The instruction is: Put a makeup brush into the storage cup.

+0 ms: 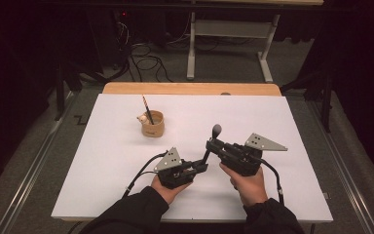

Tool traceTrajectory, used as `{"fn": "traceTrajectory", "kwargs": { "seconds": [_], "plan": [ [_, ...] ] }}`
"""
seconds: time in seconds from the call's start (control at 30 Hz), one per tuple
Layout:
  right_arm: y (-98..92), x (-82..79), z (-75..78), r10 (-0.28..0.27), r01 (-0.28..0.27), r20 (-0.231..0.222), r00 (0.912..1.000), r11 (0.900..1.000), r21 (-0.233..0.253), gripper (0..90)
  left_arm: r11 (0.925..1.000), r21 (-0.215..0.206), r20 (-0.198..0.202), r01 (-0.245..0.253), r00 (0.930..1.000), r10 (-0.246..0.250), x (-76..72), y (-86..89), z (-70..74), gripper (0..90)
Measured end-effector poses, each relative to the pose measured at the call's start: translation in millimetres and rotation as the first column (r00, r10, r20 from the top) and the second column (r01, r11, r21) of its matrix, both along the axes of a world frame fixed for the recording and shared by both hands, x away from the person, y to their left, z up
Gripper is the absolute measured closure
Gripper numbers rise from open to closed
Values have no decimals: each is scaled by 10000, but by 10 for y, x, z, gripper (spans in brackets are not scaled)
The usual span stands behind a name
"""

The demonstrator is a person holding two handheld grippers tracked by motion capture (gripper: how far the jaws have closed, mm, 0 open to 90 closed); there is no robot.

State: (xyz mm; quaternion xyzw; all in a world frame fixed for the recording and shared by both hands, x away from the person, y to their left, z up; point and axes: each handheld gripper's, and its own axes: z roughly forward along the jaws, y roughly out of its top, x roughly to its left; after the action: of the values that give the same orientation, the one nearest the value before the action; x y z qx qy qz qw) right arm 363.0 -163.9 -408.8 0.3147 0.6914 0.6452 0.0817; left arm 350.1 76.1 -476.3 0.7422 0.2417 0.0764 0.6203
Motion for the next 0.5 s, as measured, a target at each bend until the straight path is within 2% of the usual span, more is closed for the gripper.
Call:
{"fn": "traceTrajectory", "kwargs": {
  "seconds": [0.4,0.5],
  "plan": [
    [9,-3,-2,147,-147,-4,9999,9999,14,783,9998,189,47,-76,10000,75,2,1,14,780],
    [23,-9,-4,223,-223,32,9997,9997,-115,783,9997,147,102,-210,9997,209,9,15,48,696]
  ]
}}
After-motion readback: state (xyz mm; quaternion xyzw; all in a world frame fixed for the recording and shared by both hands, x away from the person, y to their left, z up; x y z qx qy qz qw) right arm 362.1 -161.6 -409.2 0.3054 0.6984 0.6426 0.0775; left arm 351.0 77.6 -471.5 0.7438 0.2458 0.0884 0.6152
